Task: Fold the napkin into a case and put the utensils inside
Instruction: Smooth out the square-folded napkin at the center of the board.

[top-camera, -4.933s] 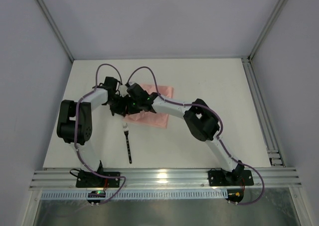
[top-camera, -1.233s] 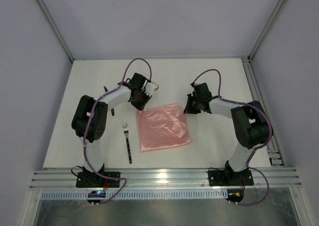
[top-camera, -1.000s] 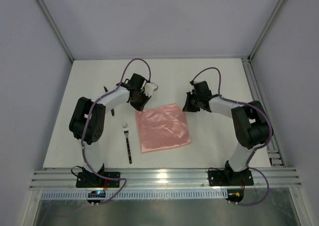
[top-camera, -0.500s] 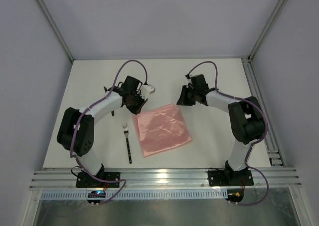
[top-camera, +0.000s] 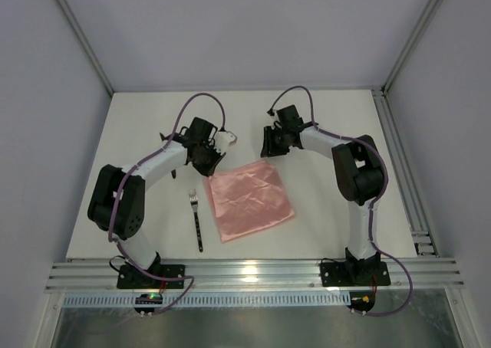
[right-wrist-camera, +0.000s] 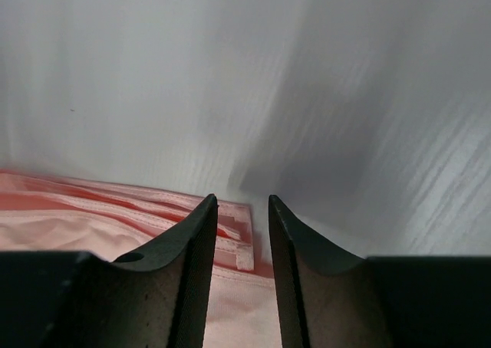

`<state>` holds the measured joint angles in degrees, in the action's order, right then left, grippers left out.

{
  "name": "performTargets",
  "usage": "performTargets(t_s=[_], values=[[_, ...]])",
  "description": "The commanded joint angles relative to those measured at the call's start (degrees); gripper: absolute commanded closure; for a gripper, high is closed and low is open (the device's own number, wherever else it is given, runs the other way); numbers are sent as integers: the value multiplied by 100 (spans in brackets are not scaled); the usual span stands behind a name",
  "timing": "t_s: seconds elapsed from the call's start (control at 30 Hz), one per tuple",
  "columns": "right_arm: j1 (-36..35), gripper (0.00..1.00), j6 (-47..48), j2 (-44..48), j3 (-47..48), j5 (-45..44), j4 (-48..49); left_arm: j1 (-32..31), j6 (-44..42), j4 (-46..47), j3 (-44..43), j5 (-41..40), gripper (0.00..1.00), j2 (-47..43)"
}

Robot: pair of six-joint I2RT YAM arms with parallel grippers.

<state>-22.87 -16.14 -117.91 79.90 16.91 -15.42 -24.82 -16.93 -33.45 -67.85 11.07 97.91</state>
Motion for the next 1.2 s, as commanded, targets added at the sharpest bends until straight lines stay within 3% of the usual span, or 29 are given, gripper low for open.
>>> performTargets(t_s=[0.0,0.1,0.33,0.57,0.93,1.17], values=[[-147,64,436,-232,500,-56,-575,21,-12,119,62,-17,100,9],[-147,69,471,-233,282,136,-611,21,-30,146,123,-61,100,18],[-147,70,507,66,-220,226,-488,21,-91,190,211,-149,100,70],[-147,96,402,242,-449,356,-304,21,-91,181,255,-131,100,44],[-59,96,-108,778,-1019,-152,364,433,-267,-65,466,263,100,-342],[-59,96,-231,831,-1275,32,645,680,-355,14,633,484,97,-237]])
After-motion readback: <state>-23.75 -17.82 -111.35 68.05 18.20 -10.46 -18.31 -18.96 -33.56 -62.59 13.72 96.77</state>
